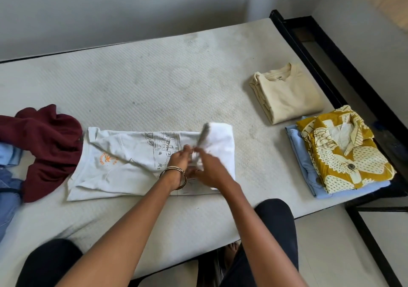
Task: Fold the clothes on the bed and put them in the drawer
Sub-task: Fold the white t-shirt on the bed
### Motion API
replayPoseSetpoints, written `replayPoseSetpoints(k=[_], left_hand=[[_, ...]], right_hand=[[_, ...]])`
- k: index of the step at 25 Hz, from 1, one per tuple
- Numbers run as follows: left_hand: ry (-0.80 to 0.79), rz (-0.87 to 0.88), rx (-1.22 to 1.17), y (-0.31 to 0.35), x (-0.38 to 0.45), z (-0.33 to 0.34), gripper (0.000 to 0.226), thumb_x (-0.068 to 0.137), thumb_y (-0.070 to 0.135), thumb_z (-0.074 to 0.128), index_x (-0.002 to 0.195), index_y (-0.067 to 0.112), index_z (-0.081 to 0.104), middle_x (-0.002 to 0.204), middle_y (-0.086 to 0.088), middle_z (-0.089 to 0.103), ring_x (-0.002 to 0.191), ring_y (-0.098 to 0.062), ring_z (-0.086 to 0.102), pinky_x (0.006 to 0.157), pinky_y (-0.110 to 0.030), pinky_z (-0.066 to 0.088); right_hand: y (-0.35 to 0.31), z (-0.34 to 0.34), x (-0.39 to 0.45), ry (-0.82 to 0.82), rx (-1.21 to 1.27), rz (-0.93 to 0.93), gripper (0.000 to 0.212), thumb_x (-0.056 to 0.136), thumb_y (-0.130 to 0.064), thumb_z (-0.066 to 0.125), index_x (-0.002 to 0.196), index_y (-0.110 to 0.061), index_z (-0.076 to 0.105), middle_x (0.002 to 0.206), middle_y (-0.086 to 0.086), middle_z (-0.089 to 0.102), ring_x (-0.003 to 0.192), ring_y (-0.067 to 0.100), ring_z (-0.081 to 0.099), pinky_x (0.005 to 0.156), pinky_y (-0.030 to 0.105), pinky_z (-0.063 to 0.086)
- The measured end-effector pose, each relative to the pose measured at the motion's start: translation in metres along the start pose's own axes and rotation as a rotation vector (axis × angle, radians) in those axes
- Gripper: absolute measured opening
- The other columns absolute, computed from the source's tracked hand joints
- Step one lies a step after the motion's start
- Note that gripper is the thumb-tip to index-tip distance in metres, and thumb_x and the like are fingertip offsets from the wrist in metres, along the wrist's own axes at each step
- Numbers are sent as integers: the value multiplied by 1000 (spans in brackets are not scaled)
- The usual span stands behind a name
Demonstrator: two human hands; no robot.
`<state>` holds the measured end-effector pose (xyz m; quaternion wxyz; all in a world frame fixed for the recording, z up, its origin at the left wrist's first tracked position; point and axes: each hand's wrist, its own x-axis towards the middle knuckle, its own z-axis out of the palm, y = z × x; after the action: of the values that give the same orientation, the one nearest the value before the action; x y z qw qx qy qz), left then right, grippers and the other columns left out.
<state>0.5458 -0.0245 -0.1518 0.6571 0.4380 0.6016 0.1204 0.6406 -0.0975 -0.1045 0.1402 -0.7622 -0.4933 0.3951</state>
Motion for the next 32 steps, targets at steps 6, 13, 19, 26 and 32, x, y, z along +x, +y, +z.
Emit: replayPoseSetpoints(k=[6, 13, 19, 26, 32], left_hand=[[39, 13, 227, -31, 17, 8, 61, 76, 28, 80, 128, 10, 55, 120, -7, 65, 105, -25, 63, 97, -41, 49], [283, 249, 426, -36, -3, 4, 46, 84, 2, 64, 128, 10, 51, 113, -13, 64, 102, -31, 61, 82, -32, 44], [222, 519, 733, -38, -18, 15, 30, 90, 11, 60, 120, 8, 61, 122, -15, 55, 107, -33, 58, 89, -36, 46], [133, 75, 238, 5, -13, 23, 43, 79, 45, 72, 105, 13, 63, 95, -7, 71, 87, -26, 67, 75, -35, 56], [159, 259, 235, 24, -7, -101, 36, 72, 33, 72, 101, 12, 67, 98, -9, 71, 91, -26, 65, 82, -38, 51]], right_hand=[[54, 8, -9, 359, 224, 347, 29, 97, -19, 54, 125, -13, 60, 117, 6, 69, 107, 25, 64, 83, 31, 48], [96, 12, 13, 250, 298, 395, 61, 92, -35, 67, 141, -10, 42, 124, 14, 54, 119, 32, 50, 100, 43, 42], [85, 25, 23, 347, 529, 410, 34, 83, -14, 73, 112, -4, 59, 105, 8, 64, 99, 30, 61, 69, 30, 45], [65, -5, -10, -271, 785, -87, 49, 89, 10, 50, 131, -12, 60, 132, 4, 64, 122, 28, 59, 98, 45, 52], [55, 7, -7, -9, 942, 121, 41, 93, 1, 55, 123, -24, 65, 120, 4, 70, 108, 22, 66, 86, 39, 51]])
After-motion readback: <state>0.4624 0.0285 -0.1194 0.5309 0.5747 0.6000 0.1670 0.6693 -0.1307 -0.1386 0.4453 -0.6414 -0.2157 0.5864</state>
